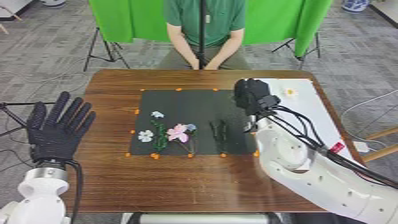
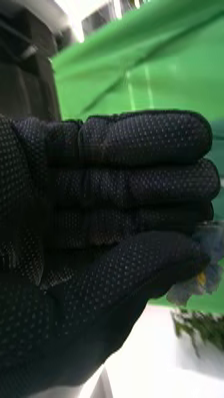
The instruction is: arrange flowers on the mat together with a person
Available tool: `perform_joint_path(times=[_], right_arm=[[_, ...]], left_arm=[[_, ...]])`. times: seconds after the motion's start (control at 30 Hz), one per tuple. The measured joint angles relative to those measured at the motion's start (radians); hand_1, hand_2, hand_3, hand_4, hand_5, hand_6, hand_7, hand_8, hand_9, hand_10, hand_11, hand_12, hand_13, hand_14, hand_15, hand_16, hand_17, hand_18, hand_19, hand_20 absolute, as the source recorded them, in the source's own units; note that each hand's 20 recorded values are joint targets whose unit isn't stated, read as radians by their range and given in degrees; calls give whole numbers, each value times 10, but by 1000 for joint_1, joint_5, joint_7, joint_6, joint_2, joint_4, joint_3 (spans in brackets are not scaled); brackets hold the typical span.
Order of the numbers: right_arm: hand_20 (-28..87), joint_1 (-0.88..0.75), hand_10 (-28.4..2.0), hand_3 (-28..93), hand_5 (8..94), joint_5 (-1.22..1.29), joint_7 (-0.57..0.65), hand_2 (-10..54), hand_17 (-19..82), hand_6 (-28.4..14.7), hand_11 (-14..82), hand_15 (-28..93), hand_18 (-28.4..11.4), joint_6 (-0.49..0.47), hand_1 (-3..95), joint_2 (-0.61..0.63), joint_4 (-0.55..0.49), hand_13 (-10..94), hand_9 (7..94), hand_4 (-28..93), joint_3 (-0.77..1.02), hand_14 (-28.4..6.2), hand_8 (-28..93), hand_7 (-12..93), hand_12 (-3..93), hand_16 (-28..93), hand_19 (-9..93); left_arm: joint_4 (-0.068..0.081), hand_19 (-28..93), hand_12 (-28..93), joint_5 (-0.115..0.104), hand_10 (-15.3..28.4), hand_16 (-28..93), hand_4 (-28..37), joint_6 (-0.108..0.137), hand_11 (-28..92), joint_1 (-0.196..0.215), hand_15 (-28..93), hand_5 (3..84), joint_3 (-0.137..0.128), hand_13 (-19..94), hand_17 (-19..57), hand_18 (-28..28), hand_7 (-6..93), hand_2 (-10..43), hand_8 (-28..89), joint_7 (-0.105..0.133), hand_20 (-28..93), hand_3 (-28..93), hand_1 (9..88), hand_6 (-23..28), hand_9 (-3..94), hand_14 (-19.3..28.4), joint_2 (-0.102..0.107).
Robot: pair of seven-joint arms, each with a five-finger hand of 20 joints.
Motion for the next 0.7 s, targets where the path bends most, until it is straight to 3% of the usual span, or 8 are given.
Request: perform_joint_path(times=[0.17,0.5,0.7], right_arm=[[116,60,-94,653,698,34,-17,-95,485,4,105,329,-118,-1,622,5,14,718,823,-283,-143,-38,34,388,419,376,722],[119,68,-94,657,694,25,-9,-95,484,4,106,332,-120,16,618,-23,47,716,821,-283,-175,-40,28,392,417,372,727],[121,75,-96,658,683,8,8,-95,480,5,101,333,-121,28,616,-48,75,704,806,-283,-195,-44,10,384,411,366,730]], left_arm=[[0,269,97,-7,151,-61,-283,8,161,1,223,357,-1,234,-45,130,123,129,-94,1,115,659,250,67,346,143,1],[4,269,97,-47,151,-62,-283,9,170,-8,232,371,9,237,-44,129,122,131,-91,2,115,661,248,72,351,143,11],[4,269,97,-53,151,-64,-283,9,171,-11,234,375,9,237,-43,128,122,133,-91,2,114,660,248,72,353,143,13]])
